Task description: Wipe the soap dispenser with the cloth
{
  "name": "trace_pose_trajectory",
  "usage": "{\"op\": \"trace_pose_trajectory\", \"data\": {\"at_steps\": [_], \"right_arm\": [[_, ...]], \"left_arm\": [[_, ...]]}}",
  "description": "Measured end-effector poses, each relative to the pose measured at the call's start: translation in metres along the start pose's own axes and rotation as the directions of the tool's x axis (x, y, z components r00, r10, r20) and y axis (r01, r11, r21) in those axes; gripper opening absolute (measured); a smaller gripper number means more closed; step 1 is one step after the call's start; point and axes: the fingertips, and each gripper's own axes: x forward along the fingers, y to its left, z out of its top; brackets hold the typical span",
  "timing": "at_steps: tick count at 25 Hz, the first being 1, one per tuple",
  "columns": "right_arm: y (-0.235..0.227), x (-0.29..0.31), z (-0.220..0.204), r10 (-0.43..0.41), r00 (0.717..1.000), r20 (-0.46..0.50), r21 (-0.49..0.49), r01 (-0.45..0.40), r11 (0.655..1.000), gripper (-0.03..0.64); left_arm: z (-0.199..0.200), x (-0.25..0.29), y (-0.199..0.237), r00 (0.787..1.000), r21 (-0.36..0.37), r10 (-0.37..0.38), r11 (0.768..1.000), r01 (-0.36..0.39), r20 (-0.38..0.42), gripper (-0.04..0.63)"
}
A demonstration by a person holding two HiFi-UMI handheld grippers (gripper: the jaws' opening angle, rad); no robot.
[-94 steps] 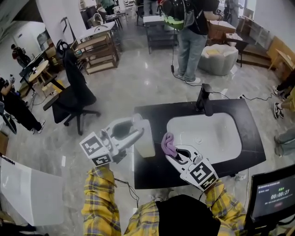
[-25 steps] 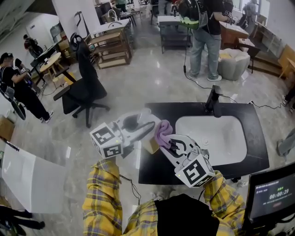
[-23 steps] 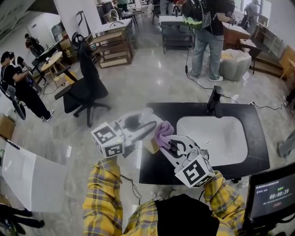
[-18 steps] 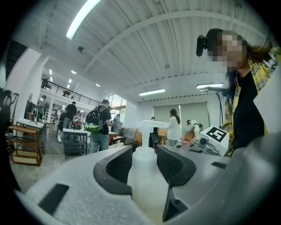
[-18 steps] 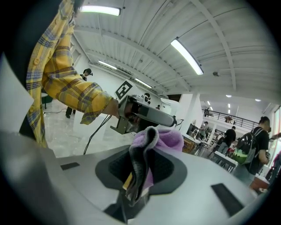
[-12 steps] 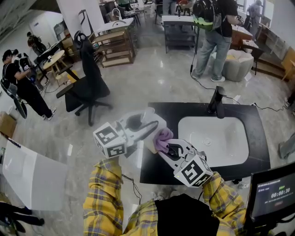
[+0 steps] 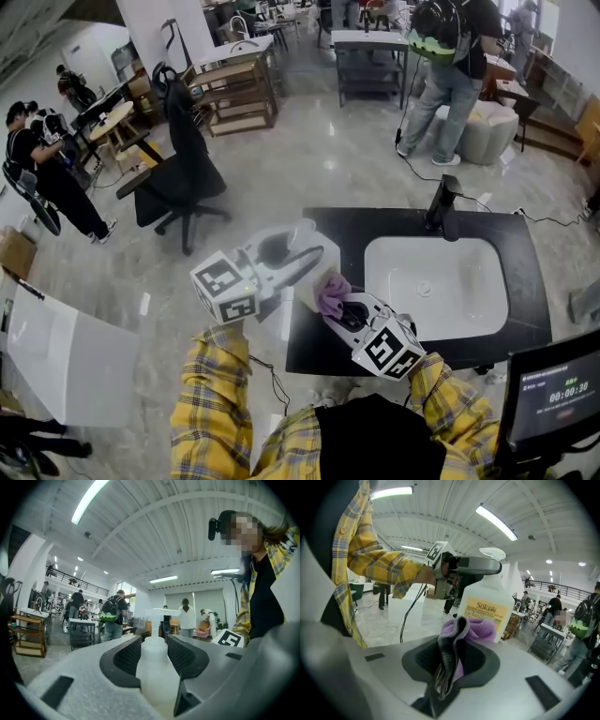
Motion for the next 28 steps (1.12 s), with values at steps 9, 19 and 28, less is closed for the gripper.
{"op": "trace_pose_trajectory", "data": {"at_steps": [9,19,28], "right_arm": [[0.011,0.011,-0.013,0.035,0.999,-0.035,0.033,-0.034,0.999,0.081],[0.019,0.017,-0.029,0.075,0.995,-0.062,0.061,-0.071,0.996,0.081],[0.024,0.019,-0.032,0.101,0.992,-0.071,0.118,-0.092,0.989,0.081]], "left_arm": [[0.004,-0.004,-0.002,1.000,0.001,0.012,1.000,-0.012,0.001,0.160],[0.003,-0.002,-0.003,0.999,0.006,0.034,0.999,-0.034,0.007,0.160],[0.008,-0.006,-0.004,0.998,0.033,0.053,0.998,-0.054,0.019,0.160]]}}
